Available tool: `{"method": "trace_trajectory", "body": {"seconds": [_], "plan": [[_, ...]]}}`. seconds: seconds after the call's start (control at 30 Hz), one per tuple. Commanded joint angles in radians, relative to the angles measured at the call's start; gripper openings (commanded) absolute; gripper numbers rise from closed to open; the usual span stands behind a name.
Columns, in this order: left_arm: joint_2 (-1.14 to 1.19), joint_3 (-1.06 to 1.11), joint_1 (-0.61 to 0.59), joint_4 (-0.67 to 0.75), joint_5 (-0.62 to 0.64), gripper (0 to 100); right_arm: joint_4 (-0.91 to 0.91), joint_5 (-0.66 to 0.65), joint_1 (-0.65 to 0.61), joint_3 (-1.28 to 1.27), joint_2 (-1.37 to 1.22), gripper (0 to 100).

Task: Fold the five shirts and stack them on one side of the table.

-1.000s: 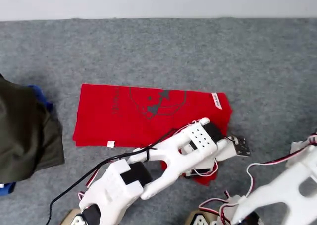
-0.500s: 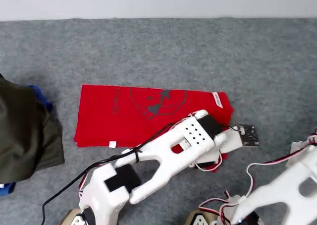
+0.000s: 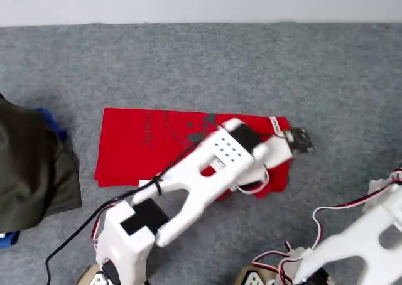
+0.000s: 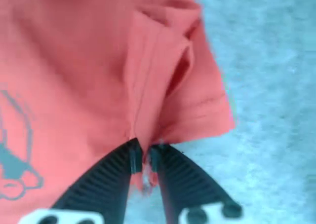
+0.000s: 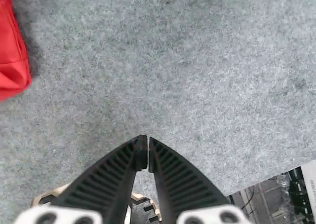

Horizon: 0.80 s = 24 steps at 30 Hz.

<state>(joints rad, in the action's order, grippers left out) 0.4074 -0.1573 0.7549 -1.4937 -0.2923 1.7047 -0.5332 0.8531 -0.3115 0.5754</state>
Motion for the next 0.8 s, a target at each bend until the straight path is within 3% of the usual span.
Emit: {"method": "trace_trajectory", "body": {"seconds": [0.0,0.47,0.67,0.77], "plan": [[-0.04,-0.048,-0.048,0.041,-0.038,1,0.005,-0.02,0.002,0.048,0.031,1.3],[0.044,-0.05,-0.135,0.242,-0.04,2,0.005,-0.02,0.002,0.048,0.031,1.3],[0.101,-0.05,-0.192,0.265,-0.035,16,0.007,-0.02,0.002,0.048,0.031,1.3],[0.101,-0.073,-0.219,0.264,-0.038,17,0.007,-0.02,0.002,0.048,0.031,1.3]]}}
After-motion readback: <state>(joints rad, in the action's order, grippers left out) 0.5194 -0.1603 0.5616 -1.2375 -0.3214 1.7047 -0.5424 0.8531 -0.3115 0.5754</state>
